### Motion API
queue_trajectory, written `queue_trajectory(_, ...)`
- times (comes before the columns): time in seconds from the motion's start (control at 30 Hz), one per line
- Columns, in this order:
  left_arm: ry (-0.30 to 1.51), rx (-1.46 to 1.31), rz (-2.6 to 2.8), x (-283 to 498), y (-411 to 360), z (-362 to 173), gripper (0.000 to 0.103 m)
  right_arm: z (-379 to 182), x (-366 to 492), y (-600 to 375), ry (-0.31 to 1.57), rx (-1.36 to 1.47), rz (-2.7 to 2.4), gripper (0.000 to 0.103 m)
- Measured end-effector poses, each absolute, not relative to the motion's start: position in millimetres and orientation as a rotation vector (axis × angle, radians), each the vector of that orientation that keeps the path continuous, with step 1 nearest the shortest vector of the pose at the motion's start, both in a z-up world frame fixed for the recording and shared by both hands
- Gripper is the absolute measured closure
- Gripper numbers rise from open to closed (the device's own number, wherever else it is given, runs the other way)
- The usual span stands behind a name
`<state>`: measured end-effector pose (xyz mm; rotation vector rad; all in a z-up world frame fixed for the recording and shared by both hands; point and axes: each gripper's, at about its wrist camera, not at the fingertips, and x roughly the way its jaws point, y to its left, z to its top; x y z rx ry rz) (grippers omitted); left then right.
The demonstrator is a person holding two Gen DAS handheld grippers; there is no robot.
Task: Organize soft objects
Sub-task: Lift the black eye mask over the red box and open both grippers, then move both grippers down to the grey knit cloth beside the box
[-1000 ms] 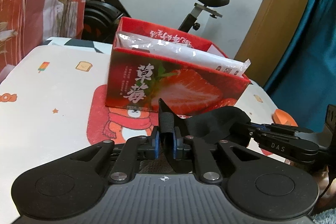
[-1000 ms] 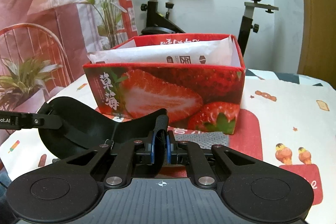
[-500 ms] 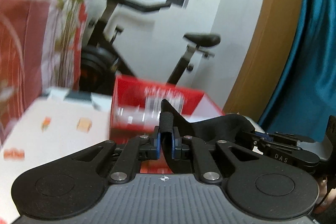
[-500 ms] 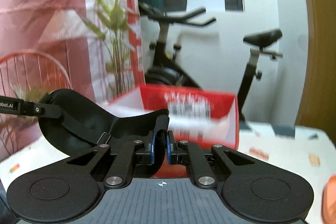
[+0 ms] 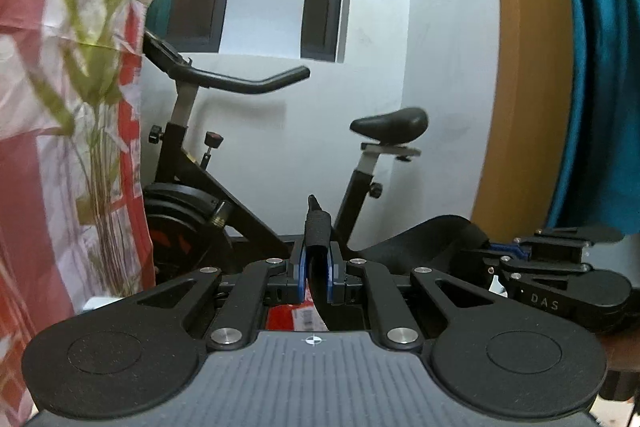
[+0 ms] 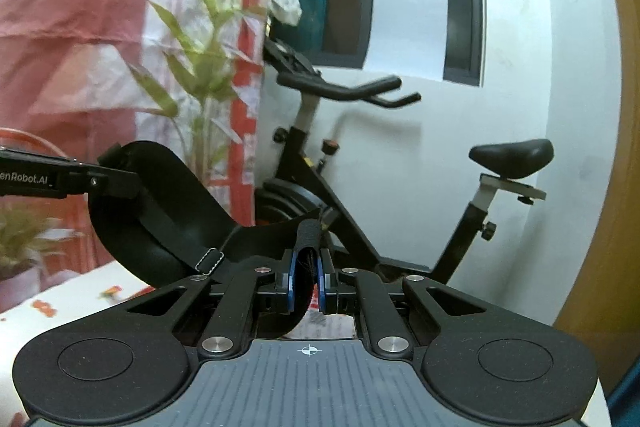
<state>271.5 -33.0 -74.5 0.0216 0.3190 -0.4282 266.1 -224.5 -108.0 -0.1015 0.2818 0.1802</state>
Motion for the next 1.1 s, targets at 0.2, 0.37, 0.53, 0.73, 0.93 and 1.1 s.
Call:
queue_trajectory(0.2, 0.471, 0.013, -0.411, 339, -48, -101, 0.093, -124, 335, -230, 0.404, -0.133, 0.158, 0.094)
queue_trajectory(0.37, 0.636, -0.050, -0.390, 382, -44, -136, 0.093, -152, 375, -238, 0.541, -0.129, 0.147, 0.094)
queue_trajectory(0.53, 0.713, -0.037, -0.400, 398, -44, -157, 0.092, -174, 396, -245, 0.649, -0.087, 0.142, 0.094)
queue_trajectory(0.73, 0.741, -0.004, -0.427, 406, -47, -165, 0.076, -178, 404, -253, 0.723, -0.030, 0.100, 0.087)
queue_trajectory(0.93, 0.683, 0.011, -0.427, 395, -43, -153, 0.033, -171, 393, -252, 0.678, -0.050, 0.079, 0.065)
queue_trajectory(1.1, 0.635, 0.031, -0.414, 379, -40, -136, 0.023, -160, 373, -249, 0.637, -0.047, 0.082, 0.058)
